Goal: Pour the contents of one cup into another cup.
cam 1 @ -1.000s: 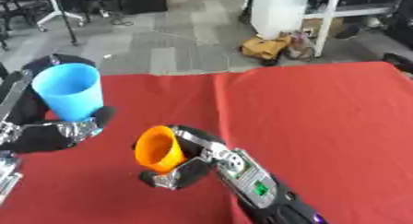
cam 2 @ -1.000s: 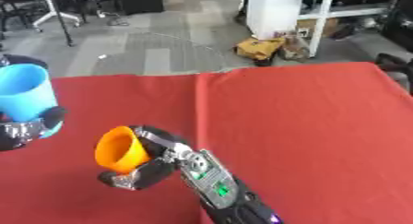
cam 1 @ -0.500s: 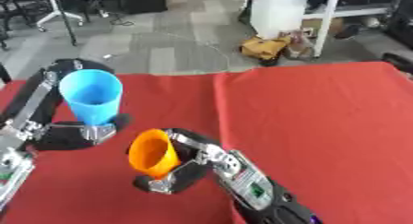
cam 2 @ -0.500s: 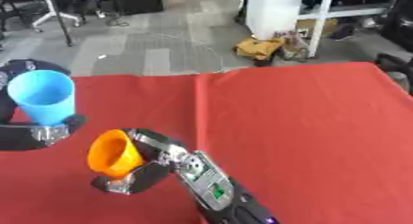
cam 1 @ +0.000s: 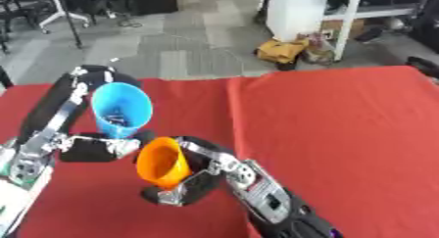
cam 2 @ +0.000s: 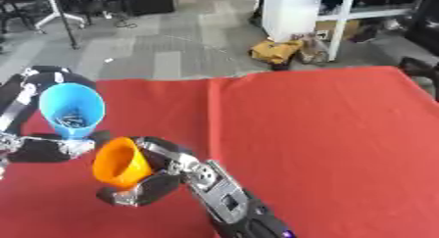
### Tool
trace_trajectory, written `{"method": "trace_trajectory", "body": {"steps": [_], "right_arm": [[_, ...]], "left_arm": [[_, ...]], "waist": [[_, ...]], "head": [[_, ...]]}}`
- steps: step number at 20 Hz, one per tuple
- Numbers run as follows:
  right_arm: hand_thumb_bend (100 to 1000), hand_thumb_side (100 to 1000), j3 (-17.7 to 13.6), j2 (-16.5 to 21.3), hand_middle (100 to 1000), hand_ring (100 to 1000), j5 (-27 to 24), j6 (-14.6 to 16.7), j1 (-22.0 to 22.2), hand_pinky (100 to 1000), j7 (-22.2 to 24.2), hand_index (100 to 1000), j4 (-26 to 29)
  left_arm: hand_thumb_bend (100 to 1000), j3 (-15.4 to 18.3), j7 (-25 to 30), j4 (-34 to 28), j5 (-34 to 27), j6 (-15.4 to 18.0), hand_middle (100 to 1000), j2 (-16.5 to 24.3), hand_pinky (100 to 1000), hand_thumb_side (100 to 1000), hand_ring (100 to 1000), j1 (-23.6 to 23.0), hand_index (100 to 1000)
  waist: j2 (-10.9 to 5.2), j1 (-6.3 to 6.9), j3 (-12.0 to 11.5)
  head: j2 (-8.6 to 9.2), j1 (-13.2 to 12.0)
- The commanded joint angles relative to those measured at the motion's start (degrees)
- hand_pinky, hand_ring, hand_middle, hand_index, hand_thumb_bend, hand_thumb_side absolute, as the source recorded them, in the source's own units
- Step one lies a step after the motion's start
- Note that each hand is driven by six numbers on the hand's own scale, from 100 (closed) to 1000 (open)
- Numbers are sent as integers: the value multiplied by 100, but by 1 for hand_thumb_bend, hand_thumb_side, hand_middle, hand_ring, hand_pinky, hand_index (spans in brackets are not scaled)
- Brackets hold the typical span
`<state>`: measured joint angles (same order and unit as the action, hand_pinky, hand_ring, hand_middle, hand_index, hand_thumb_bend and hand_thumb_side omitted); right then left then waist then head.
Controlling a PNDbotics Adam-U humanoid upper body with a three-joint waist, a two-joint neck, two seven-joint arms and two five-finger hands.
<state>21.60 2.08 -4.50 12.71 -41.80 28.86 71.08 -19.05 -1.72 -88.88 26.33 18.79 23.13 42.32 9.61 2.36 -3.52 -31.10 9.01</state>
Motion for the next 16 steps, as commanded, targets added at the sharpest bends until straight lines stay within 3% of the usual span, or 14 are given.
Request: {"method": "trace_trajectory", "body": {"steps": [1, 6, 16], "right_arm": [[316, 100, -18, -40, 404, 434, -56, 11, -104, 735, -6, 733, 138], [317, 100, -22, -37, 405, 435, -65, 10, -96, 735, -9, 733, 142], [319, 100, -29, -37, 406, 436, -75, 4, -81, 735, -15, 734, 145]], "left_arm": [[557, 13, -75, -41, 265, 75, 406, 59, 494, 100, 396, 104, 698], [567, 8, -162, -33, 675, 152, 404, 82, 485, 100, 396, 66, 698], [585, -13, 2, -181, 1625, 248, 387, 181, 468, 100, 397, 1, 697]], "waist": [[-89, 9, -3], [-91, 15, 0], [-99, 33, 13]], "head": [[-40, -111], [-158, -321], [-296, -341]]}}
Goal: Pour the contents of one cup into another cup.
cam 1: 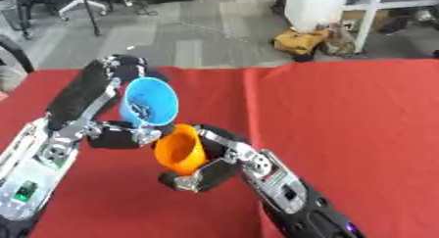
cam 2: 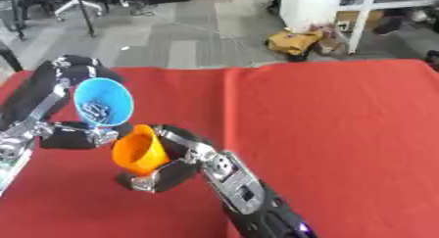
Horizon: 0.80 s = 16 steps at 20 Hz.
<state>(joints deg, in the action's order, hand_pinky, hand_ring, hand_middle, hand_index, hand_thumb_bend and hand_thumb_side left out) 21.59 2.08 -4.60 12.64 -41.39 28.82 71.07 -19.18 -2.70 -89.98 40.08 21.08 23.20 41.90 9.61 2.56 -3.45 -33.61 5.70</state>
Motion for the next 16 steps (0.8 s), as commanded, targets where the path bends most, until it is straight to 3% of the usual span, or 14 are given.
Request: {"method": "trace_trajectory", "body": {"steps": [1, 8, 16], "right_arm": [[319, 100, -28, -37, 406, 436, -64, 11, -121, 735, -10, 734, 146], [320, 100, -27, -41, 415, 437, -62, 12, -116, 735, -1, 734, 146], [320, 100, -28, -45, 418, 435, -61, 11, -112, 731, -5, 732, 142]], "left_arm": [[586, 1, 147, -90, 356, 25, 391, 185, 467, 100, 381, 41, 697], [597, 17, 383, -138, 1110, -34, 400, 209, 461, 100, 398, 25, 698], [592, 45, 373, -44, 1441, -110, 398, 199, 455, 100, 400, 3, 696]], "waist": [[-100, 15, 7], [-104, 21, 17], [-103, 26, 22]], "head": [[-50, -7], [-52, 0], [-44, 5]]}}
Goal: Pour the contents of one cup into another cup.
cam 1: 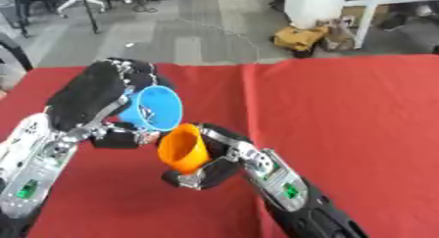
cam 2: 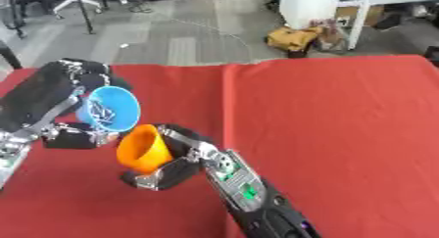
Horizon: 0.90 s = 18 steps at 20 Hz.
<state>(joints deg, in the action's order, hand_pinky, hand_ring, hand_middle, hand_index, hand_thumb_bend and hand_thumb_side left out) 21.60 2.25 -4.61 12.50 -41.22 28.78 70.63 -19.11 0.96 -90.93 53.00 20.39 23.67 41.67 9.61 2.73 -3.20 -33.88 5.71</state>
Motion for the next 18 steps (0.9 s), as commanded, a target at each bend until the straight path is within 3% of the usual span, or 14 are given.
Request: {"method": "trace_trajectory", "body": {"steps": [1, 18], "right_arm": [[320, 100, -31, -62, 418, 434, -55, 23, -129, 730, -16, 731, 184], [320, 100, -27, -53, 416, 431, -17, 12, -129, 722, -124, 727, 188]], "left_arm": [[593, 44, -6, 64, 177, -51, 398, 151, 455, 100, 400, 26, 696], [596, 82, -121, 48, 306, -124, 398, 162, 452, 100, 403, 19, 696]], "waist": [[-103, 7, -2], [-108, -2, -5]], "head": [[-15, 4], [17, 19]]}}
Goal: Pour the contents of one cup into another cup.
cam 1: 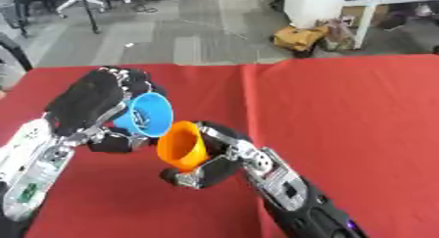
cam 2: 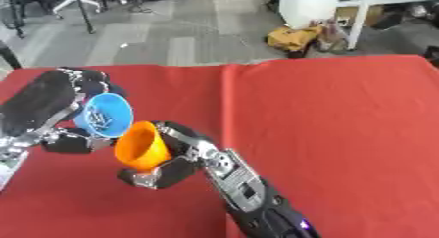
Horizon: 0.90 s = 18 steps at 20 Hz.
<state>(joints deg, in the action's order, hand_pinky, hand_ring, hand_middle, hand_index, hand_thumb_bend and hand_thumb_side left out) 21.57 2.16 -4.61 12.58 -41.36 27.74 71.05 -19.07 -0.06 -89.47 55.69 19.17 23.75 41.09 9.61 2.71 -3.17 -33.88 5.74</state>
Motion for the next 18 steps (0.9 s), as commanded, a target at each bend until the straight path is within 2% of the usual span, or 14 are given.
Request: {"method": "trace_trajectory", "body": {"steps": [1, 18], "right_arm": [[320, 100, -24, -43, 416, 431, -14, 4, -116, 722, -24, 726, 145], [323, 100, -24, -29, 419, 431, 6, 1, -108, 719, -30, 725, 121]], "left_arm": [[598, 80, -20, -119, 70, 1, 398, 157, 452, 100, 404, 79, 697], [619, 99, 301, -657, 652, -104, 401, 237, 435, 100, 412, 75, 692]], "waist": [[-108, -1, -8], [-109, -1, -34]], "head": [[18, 18], [7, 37]]}}
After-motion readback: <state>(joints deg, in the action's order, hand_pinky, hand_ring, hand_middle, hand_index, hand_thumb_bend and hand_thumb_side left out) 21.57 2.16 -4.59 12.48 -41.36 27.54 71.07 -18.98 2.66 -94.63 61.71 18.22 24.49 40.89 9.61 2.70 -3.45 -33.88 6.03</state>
